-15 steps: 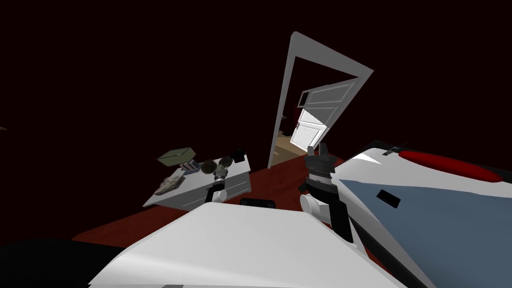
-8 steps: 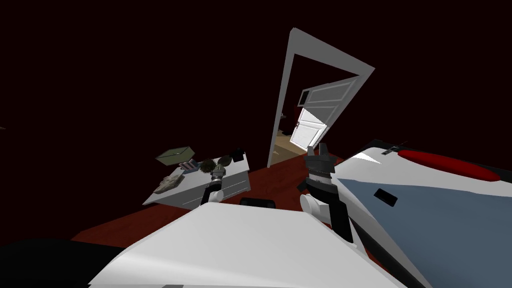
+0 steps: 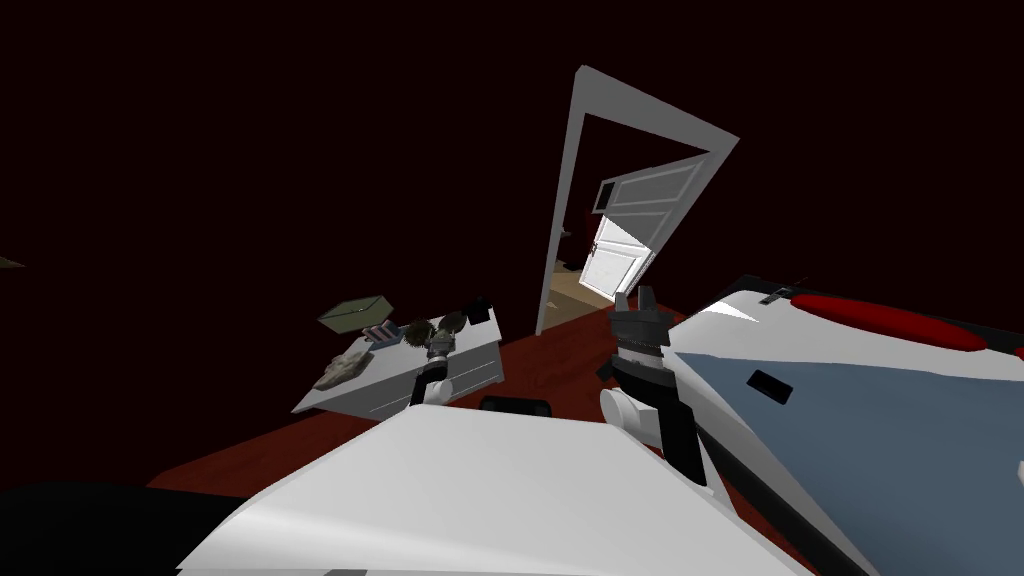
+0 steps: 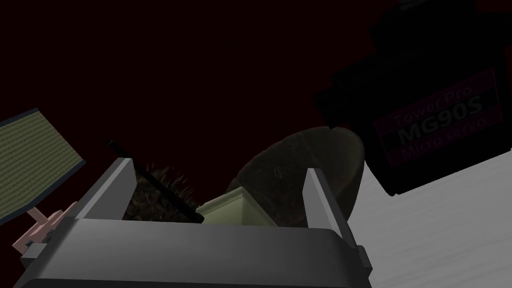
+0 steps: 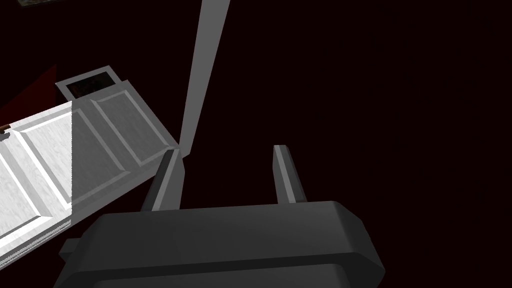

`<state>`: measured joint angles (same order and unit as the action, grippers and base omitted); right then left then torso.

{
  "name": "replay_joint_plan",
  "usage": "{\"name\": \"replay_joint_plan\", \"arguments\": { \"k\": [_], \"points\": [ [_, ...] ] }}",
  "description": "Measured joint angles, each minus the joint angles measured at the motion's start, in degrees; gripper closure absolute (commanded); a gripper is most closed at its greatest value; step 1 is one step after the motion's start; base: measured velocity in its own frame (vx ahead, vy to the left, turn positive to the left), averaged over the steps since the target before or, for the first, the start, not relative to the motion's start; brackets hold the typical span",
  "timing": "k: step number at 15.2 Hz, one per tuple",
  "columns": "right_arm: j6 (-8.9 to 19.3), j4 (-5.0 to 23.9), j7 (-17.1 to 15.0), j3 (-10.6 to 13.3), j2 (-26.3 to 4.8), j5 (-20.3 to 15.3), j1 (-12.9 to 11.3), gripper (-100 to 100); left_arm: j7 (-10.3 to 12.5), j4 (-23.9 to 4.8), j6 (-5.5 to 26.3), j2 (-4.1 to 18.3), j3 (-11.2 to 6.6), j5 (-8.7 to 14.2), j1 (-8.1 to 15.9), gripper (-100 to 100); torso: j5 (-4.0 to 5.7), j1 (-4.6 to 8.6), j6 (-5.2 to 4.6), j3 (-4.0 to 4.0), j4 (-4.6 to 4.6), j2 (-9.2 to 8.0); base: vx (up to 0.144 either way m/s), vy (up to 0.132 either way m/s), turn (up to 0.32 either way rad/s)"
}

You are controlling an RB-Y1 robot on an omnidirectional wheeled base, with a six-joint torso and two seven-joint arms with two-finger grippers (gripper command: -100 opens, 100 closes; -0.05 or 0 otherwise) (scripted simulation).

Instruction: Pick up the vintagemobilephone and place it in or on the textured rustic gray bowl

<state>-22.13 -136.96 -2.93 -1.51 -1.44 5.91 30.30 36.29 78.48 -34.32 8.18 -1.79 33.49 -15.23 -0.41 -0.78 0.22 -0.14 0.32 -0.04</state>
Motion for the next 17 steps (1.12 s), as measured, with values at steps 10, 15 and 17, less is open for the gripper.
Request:
{"name": "replay_joint_plan", "arguments": {
  "k": [10, 15, 17],
  "points": [
    [0.0, 0.0, 0.0, 0.0, 0.0, 0.0, 0.0, 0, 0.0, -1.0, -0.1, -3.5, -0.28, 0.1, 0.3, 100, 0.1, 0.46, 0.01, -0.13, 0.05, 0.23, 0.012, 0.048, -0.016],
    [0.0, 0.0, 0.0, 0.0, 0.0, 0.0, 0.0, 0, 1.0, -1.2, -0.7, -3.0, -0.19, 0.7, 0.8, 100, 0.06, 0.62, -0.14, -0.13, 0.16, 0.08, -0.036, -0.025, 0.001],
    [0.0, 0.0, 0.0, 0.0, 0.0, 0.0, 0.0, 0, 1.2, 0.4, 1.2, -2.4, -0.7, 1.5, 1.9, 100, 0.13, 0.85, -0.19, -0.1, 0.14, 0.04, -0.048, -0.096, 0.031]
  ]
}}
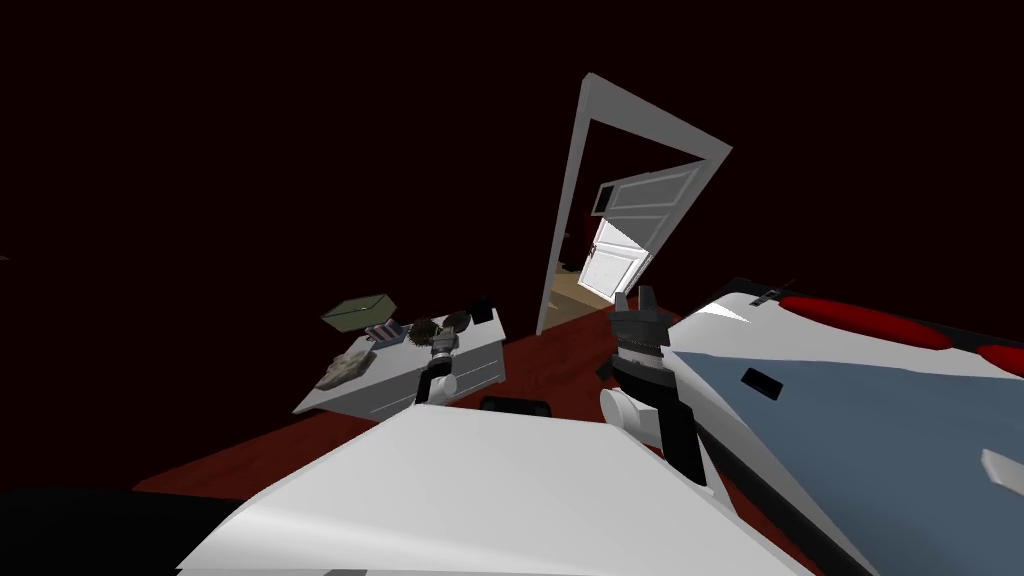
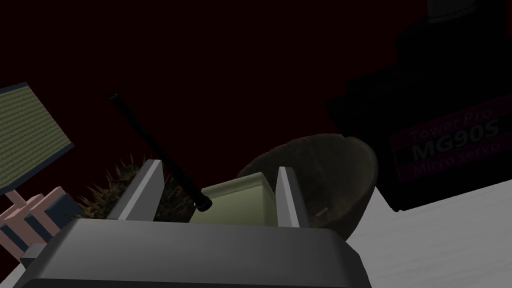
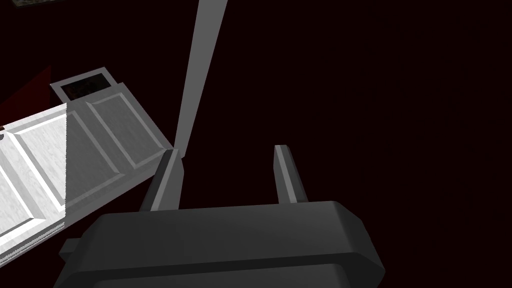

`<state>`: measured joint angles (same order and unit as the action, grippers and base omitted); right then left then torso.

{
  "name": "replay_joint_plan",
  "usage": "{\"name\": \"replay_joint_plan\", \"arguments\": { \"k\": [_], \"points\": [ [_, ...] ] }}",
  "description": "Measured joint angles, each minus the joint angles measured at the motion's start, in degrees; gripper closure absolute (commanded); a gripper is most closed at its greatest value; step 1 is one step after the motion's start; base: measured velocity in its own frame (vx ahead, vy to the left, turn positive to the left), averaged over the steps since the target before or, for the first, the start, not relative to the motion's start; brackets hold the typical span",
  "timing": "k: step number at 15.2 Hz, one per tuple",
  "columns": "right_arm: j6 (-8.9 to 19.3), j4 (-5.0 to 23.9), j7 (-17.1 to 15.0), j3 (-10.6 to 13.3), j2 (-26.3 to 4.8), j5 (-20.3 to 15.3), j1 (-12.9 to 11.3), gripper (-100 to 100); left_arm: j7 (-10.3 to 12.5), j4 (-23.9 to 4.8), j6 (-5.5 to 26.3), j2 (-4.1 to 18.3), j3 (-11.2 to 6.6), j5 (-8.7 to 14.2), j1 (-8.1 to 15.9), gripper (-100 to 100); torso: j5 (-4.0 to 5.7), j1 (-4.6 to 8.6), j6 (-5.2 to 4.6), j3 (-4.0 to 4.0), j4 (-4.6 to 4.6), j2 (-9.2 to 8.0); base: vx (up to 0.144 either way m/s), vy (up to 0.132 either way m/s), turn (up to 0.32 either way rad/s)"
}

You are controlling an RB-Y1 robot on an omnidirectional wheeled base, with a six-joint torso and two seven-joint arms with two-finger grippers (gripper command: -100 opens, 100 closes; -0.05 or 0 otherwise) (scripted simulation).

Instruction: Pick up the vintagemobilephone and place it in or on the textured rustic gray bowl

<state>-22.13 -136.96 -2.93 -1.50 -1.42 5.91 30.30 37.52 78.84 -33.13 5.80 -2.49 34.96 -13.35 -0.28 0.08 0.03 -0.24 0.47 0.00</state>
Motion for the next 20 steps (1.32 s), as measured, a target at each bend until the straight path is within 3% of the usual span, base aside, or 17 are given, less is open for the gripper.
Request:
{"name": "replay_joint_plan", "arguments": {
  "k": [11, 16, 20],
  "points": [
    [0.0, 0.0, 0.0, 0.0, 0.0, 0.0, 0.0, 0, 0.8, 9.1, 10.4, 1.8, -2.65, 4.4, 5.5, 100, 0.13, 0.14, -0.15, -0.07, -0.07, 0.22, -0.023, -0.07, 0.024],
    [0.0, 0.0, 0.0, 0.0, 0.0, 0.0, 0.0, 0, 1.2, 12.8, 16.0, 2.8, -4.69, 6.6, 8.6, 100, 0.17, 0.15, -0.12, -0.07, -0.11, 0.27, 0.006, -0.047, 0.044],
    [0.0, 0.0, 0.0, 0.0, 0.0, 0.0, 0.0, 0, 1.6, 14.3, 19.1, 3.3, -5.62, 7.6, 9.9, 100, 0.14, 0.04, -0.11, -0.1, -0.1, 0.32, 0.02, -0.022, 0.045]
  ]
}}
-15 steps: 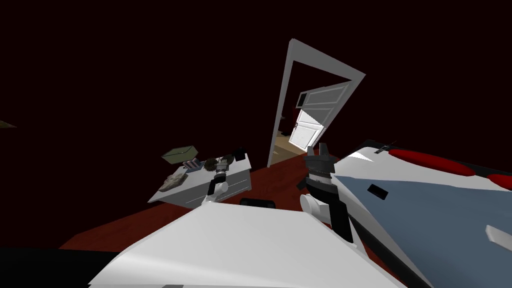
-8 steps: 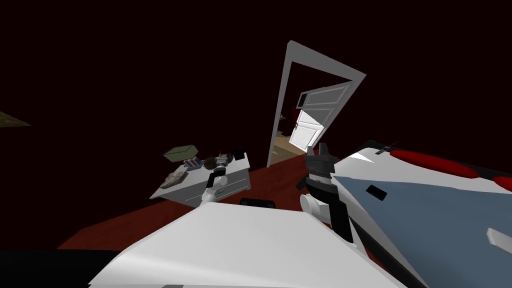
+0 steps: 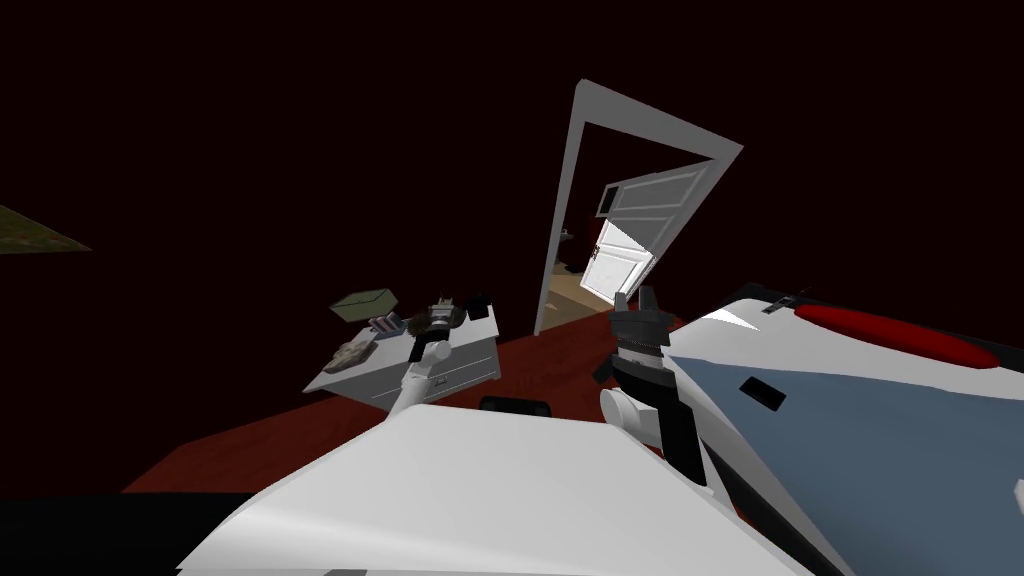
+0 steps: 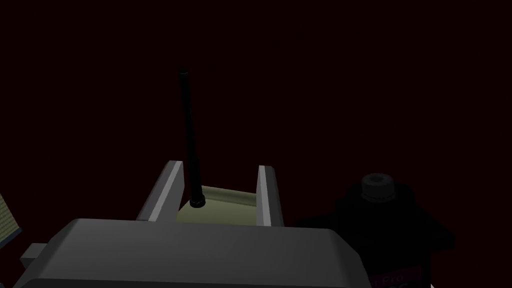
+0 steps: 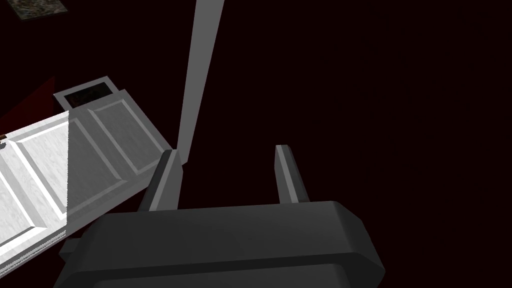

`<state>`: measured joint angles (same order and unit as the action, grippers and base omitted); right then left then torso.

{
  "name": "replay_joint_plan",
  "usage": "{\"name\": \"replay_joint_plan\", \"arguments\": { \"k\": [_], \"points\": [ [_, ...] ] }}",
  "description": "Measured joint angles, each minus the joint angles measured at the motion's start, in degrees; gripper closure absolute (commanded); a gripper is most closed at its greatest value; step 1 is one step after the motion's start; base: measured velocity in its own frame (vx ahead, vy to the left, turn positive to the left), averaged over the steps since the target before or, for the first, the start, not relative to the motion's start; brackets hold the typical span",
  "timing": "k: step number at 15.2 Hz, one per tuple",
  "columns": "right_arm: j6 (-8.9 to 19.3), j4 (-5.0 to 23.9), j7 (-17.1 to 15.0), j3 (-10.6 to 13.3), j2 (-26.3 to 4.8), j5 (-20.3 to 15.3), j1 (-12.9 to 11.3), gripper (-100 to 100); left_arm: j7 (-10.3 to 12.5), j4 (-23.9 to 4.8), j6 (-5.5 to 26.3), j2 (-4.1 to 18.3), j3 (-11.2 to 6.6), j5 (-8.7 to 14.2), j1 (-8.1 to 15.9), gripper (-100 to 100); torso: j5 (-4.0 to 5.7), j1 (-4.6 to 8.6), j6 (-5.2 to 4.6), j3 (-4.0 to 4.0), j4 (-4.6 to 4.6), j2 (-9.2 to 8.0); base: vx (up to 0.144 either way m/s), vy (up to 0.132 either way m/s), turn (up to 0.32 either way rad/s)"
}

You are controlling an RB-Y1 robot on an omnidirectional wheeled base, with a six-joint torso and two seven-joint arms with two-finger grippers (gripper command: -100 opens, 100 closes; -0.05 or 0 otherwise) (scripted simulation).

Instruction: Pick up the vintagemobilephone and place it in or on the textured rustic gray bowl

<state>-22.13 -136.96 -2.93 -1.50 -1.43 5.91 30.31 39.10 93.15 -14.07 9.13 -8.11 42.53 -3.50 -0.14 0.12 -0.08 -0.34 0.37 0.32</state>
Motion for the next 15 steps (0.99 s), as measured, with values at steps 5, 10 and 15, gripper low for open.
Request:
{"name": "replay_joint_plan", "arguments": {
  "k": [5, 10, 15],
  "points": [
    [0.0, 0.0, 0.0, 0.0, 0.0, 0.0, 0.0, 0, 0.0, 1.8, 4.4, 0.2, -1.72, 1.0, 1.3, 100, 0.02, 0.0, -0.02, 0.0, -0.01, 0.02, 0.025, -0.013, 0.046],
    [0.0, 0.0, 0.0, 0.0, 0.0, 0.0, 0.0, 0, 0.0, 3.1, 9.5, 0.5, -3.88, 1.8, 2.4, 100, -0.03, -0.12, 0.01, -0.02, -0.02, 0.07, 0.051, -0.003, 0.078],
    [0.0, 0.0, 0.0, 0.0, 0.0, 0.0, 0.0, 0, -0.1, 3.9, 14.1, 0.6, -5.8, 2.3, 2.8, 100, -0.06, -0.22, 0.06, 0.02, -0.06, 0.04, 0.048, 0.009, 0.068]
  ]
}}
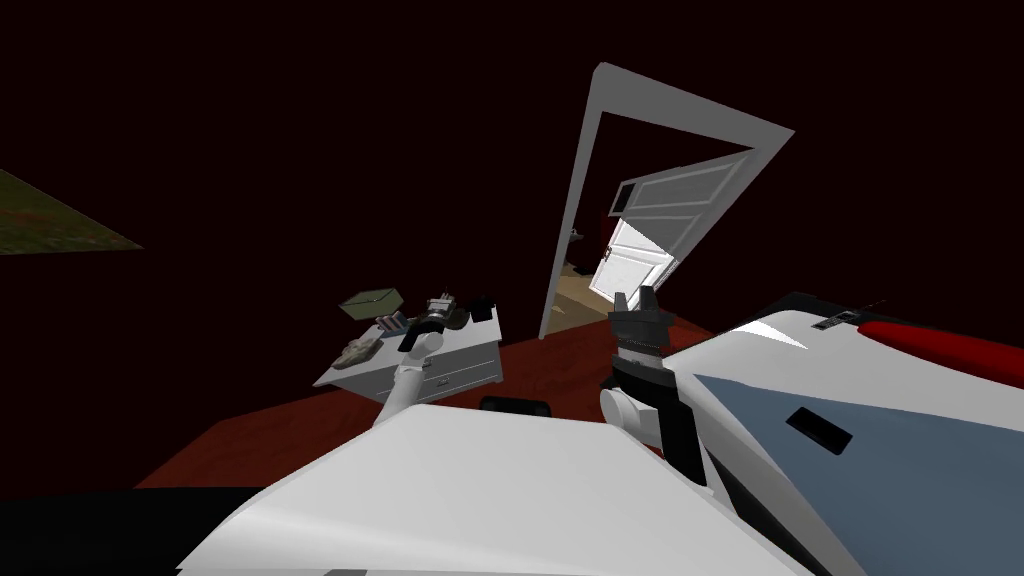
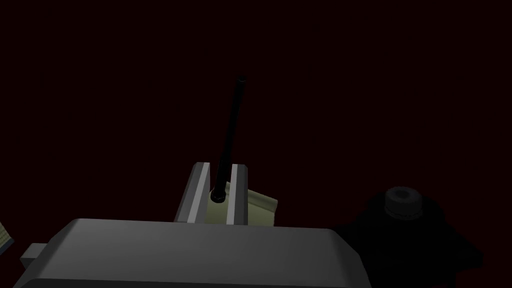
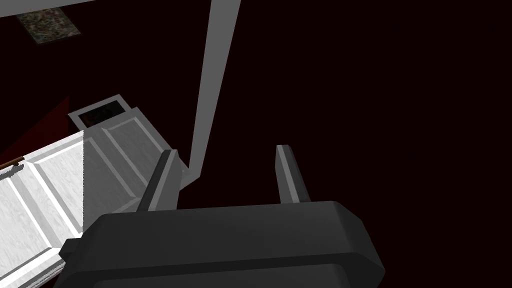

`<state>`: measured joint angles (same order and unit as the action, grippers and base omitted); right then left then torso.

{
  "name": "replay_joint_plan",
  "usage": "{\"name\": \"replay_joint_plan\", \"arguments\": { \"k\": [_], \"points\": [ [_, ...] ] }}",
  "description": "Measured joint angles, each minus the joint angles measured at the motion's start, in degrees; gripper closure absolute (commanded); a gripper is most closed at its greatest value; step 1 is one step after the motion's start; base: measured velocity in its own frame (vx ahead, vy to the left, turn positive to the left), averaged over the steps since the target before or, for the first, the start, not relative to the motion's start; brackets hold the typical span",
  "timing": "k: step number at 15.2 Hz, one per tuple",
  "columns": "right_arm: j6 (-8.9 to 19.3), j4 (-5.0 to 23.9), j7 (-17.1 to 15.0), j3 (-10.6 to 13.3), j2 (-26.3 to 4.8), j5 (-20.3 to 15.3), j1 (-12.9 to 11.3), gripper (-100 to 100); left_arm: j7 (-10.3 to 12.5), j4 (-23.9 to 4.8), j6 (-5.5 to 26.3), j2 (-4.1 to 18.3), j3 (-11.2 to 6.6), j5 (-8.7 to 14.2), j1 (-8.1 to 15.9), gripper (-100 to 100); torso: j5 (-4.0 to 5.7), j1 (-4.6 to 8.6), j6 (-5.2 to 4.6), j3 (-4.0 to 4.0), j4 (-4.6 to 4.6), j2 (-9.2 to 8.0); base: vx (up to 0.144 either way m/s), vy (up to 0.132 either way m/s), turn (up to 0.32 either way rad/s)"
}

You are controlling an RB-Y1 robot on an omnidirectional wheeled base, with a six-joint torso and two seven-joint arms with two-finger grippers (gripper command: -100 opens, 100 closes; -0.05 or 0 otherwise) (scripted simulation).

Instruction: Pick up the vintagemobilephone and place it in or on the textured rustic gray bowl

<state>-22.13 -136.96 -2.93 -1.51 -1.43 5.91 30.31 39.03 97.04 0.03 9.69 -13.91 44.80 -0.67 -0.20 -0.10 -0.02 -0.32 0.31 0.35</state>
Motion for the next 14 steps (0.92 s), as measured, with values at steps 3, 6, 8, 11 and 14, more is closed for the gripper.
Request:
{"name": "replay_joint_plan", "arguments": {
  "k": [3, 6, 8, 11, 14],
  "points": [
    [0.0, 0.0, 0.0, 0.0, 0.0, 0.0, 0.0, 0, 0.0, 0.2, 2.6, 0.0, -1.15, 0.2, 0.2, 100, -0.01, -0.03, -0.01, 0.0, -0.02, 0.02, 0.064, 0.015, 0.075],
    [0.0, 0.0, 0.0, 0.0, 0.0, 0.0, 0.0, 0, -0.3, 0.3, 5.8, -0.5, -2.63, 0.2, 0.4, 100, -0.02, -0.08, 0.0, -0.02, -0.02, 0.07, 0.082, 0.02, 0.1],
    [0.0, 0.0, 0.0, 0.0, 0.0, 0.0, 0.0, 0, -0.3, 0.3, 7.7, -0.6, -3.39, 0.3, 0.4, 100, -0.02, -0.07, -0.02, 0.0, -0.04, 0.04, 0.063, 0.015, 0.058],
    [0.0, 0.0, 0.0, 0.0, 0.0, 0.0, 0.0, 0, -0.4, 0.3, 10.3, -1.2, -4.49, 0.3, 0.4, 100, -0.01, -0.04, 0.0, 0.07, -0.09, -0.05, 0.059, 0.018, 0.082],
    [0.0, 0.0, 0.0, 0.0, 0.0, 0.0, 0.0, 0, -0.6, 0.6, 13.3, -2.4, -5.75, 0.3, 0.6, 100, -0.14, -0.31, 0.11, -0.08, 0.06, 0.11, 0.071, 0.014, 0.071]
  ]
}}
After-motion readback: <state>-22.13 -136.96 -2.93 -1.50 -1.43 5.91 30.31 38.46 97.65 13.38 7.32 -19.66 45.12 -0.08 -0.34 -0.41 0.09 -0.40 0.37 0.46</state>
